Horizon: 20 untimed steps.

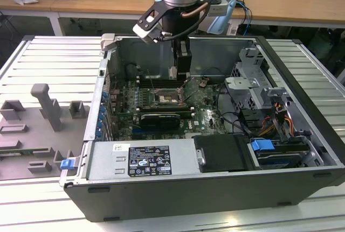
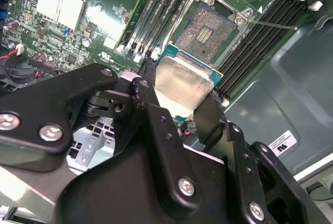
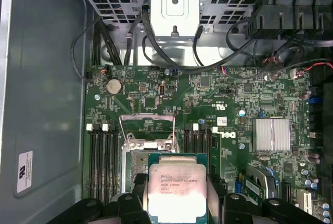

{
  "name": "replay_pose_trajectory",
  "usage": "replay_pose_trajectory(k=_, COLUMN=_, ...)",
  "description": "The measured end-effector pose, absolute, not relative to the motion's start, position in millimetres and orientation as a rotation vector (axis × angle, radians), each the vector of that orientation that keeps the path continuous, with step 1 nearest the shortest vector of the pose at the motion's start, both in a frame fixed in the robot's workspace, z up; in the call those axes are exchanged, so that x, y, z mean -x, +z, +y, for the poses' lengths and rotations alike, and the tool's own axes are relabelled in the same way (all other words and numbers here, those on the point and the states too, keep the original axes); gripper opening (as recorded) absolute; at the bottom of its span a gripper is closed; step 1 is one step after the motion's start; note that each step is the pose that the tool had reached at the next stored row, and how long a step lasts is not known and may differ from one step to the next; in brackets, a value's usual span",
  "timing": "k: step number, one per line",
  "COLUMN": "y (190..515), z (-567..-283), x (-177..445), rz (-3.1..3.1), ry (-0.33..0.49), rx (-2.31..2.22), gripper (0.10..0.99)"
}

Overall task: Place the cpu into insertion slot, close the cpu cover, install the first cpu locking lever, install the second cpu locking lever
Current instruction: 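Place the cpu into insertion slot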

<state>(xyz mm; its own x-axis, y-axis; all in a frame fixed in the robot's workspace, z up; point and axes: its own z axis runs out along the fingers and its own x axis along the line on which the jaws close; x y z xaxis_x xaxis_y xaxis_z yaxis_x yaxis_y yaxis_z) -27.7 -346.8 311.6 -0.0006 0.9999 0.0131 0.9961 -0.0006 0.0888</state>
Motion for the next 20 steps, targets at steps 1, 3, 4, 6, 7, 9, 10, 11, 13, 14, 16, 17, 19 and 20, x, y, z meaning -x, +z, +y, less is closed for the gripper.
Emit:
replay_pose_trajectory(k=1, y=311.3, z=-346.8, x=27.7, rz=2.182, ry=0.111, rx=-2.182, gripper=0.537)
replay_pose_trajectory(k=3, y=310.7, z=-346.8, x=27.7, rz=2.182, ry=0.111, rx=-2.182, gripper=0.537)
replay_pose_trajectory(k=4, y=310.4, z=-346.8, x=27.7, rz=2.182, ry=0.111, rx=-2.182, gripper=0.537)
replay_pose_trajectory(k=6, y=309.5, z=-346.8, x=27.7, rz=2.182, ry=0.111, rx=-2.182, gripper=0.537)
replay_pose_trajectory(k=7, y=309.1, z=-346.8, x=27.7, rz=2.182, ry=0.111, rx=-2.182, gripper=0.537)
replay_pose_trajectory(k=9, y=308.4, z=-346.8, x=27.7, rz=2.182, ry=0.111, rx=-2.182, gripper=0.537)
replay_pose_trajectory(k=10, y=308.1, z=-346.8, x=27.7, rz=2.182, ry=0.111, rx=-2.182, gripper=0.537)
replay_pose_trajectory(k=11, y=307.7, z=-346.8, x=27.7, rz=2.182, ry=0.111, rx=-2.182, gripper=0.537)
replay_pose_trajectory(k=13, y=307.0, z=-346.8, x=27.7, rz=2.182, ry=0.111, rx=-2.182, gripper=0.537)
replay_pose_trajectory(k=14, y=306.7, z=-346.8, x=27.7, rz=2.182, ry=0.111, rx=-2.182, gripper=0.537)
replay_pose_trajectory(k=16, y=306.0, z=-346.8, x=27.7, rz=2.182, ry=0.111, rx=-2.182, gripper=0.537)
replay_pose_trajectory(k=17, y=305.8, z=-346.8, x=27.7, rz=2.182, ry=0.111, rx=-2.182, gripper=0.537)
replay_pose_trajectory(k=19, y=304.9, z=-346.8, x=27.7, rz=2.182, ry=0.111, rx=-2.182, gripper=0.537)
replay_pose_trajectory(k=20, y=304.6, z=-346.8, x=27.7, rz=2.182, ry=0.111, rx=-2.182, gripper=0.537)
